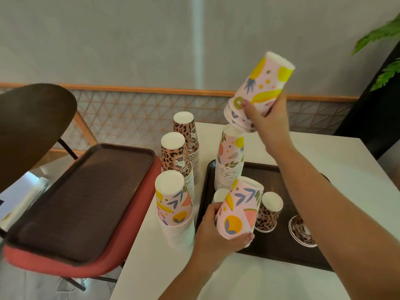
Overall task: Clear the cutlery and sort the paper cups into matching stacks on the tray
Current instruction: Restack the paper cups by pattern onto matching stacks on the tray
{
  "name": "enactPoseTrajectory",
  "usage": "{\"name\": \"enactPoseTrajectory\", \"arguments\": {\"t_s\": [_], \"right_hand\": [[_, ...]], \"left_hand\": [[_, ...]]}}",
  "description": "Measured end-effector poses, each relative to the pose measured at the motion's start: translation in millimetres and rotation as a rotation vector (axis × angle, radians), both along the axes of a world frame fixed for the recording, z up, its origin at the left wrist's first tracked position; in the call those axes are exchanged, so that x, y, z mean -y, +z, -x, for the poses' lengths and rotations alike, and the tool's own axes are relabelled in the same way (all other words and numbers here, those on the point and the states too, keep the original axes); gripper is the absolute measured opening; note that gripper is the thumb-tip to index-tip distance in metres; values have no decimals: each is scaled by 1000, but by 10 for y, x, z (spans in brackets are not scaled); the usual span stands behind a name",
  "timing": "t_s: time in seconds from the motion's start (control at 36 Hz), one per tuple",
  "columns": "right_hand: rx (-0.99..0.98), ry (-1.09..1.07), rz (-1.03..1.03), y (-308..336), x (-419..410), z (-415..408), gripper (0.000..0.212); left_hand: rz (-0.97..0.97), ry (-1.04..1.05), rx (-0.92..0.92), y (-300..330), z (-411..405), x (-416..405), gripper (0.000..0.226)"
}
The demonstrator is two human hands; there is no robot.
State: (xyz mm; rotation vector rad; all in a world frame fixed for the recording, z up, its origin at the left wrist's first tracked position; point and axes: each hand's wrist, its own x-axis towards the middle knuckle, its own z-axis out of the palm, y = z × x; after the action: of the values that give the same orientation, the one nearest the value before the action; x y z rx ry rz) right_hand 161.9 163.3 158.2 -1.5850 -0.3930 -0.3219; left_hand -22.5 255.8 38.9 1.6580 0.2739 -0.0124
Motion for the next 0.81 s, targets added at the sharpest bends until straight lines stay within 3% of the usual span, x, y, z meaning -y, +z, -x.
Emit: {"name": "enactPoseTrajectory", "arguments": {"t_s": [0.14,0.25,0.36,0.42,0.5,0.61,0.81], "right_hand": [[-41,69,204,-301,-112,-151,66],[-124,164,347,-532,-58,-121,76],[-206,110,220,-557,59,-24,90],[-172,38,82,-456,149,109,78],[-28,138,32,-300,273,366,66],[13,311,106,-45,308,476,56],[76,292,190,273,170,101,56]], "left_hand": [[6,28,88,80,6,-9,76],[-20,94,186,199,-74,7,72],[-69,172,311,377,-240,94,74],[-60,221,363,503,-357,152,74],[-80,278,462,683,-557,219,77],[-124,348,547,908,-829,254,78],[-300,433,589,1200,-1315,172,73]]}}
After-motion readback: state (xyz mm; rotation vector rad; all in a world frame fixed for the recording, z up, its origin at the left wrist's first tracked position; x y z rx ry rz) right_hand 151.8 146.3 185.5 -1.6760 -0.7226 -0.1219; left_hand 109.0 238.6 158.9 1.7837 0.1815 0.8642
